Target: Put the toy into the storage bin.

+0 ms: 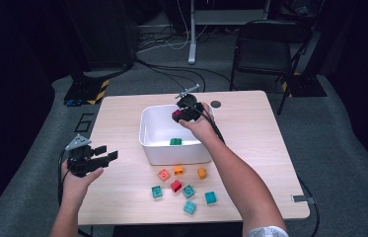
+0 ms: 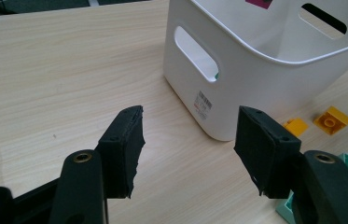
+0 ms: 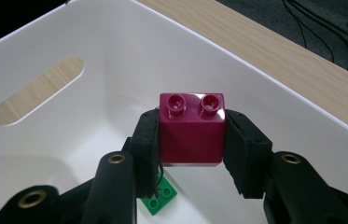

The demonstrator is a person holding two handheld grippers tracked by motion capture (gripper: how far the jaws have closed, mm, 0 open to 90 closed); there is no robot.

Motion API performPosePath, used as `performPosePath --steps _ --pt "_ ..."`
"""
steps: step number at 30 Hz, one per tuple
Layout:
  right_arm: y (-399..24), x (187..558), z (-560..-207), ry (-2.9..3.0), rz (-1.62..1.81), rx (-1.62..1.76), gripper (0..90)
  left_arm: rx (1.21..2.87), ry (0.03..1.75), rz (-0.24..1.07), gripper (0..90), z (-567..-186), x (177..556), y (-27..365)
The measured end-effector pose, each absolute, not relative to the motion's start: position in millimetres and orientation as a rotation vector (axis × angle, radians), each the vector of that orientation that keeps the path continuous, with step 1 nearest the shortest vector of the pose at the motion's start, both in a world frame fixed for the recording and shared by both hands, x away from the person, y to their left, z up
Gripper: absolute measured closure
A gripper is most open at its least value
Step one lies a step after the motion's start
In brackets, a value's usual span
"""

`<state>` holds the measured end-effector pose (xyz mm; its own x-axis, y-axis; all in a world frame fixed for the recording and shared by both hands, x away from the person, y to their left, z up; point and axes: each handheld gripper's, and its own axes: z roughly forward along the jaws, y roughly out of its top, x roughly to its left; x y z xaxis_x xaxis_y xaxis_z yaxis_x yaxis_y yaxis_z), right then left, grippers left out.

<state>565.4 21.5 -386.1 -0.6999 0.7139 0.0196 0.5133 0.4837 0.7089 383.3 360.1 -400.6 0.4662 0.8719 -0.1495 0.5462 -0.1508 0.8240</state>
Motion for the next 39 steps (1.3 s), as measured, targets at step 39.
performPosePath --steps 39 --pt "-16 485 -332 2.462 1.121 0.865 50.9 1.834 1.211 0.458 41.3 -405 385 357"
